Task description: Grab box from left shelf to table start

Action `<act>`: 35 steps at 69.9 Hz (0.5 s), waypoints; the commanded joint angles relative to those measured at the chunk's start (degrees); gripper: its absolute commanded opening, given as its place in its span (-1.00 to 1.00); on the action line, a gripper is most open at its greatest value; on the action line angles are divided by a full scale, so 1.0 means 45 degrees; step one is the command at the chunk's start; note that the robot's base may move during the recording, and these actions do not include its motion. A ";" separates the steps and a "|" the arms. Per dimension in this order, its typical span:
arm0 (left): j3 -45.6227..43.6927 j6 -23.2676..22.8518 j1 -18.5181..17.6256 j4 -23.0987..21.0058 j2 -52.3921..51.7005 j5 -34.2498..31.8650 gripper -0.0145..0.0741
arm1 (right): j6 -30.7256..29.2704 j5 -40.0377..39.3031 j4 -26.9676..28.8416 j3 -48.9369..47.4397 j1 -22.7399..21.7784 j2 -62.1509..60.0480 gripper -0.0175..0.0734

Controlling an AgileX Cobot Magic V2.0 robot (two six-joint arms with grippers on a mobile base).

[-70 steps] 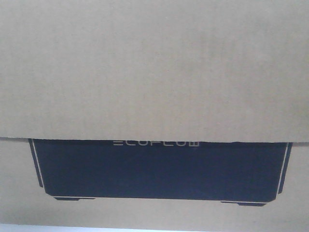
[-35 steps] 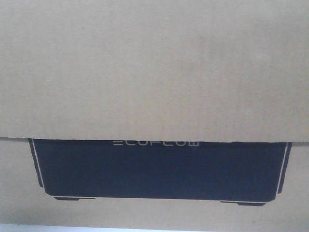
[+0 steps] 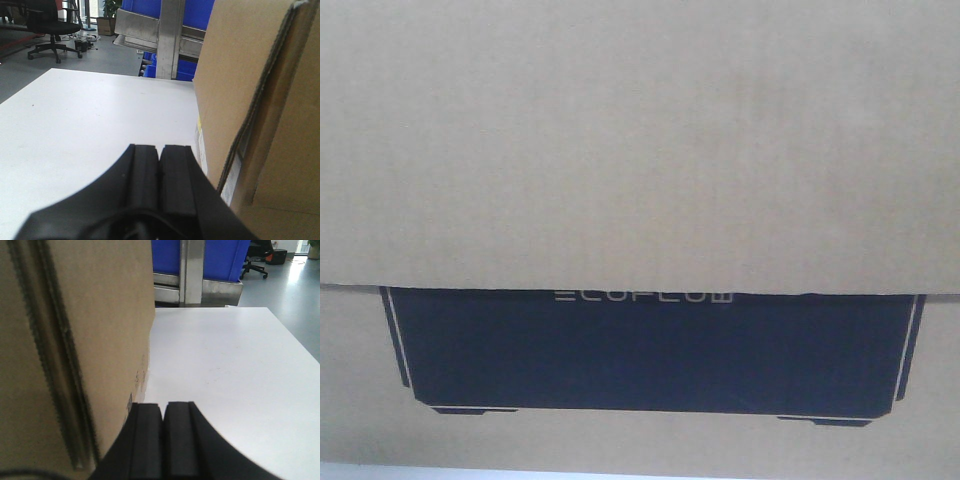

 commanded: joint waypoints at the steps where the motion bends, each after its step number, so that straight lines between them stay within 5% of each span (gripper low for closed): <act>1: 0.0009 0.0012 0.0029 -0.0079 -0.0140 -0.1232 -0.90 | 0.0008 -0.1278 -0.0073 -0.0207 -0.0060 -0.0158 -0.49; 35: 0.0009 0.0012 0.0029 -0.0079 -0.0140 -0.1232 -0.90 | 0.0008 -0.1278 -0.0073 -0.0207 -0.0060 -0.0158 -0.49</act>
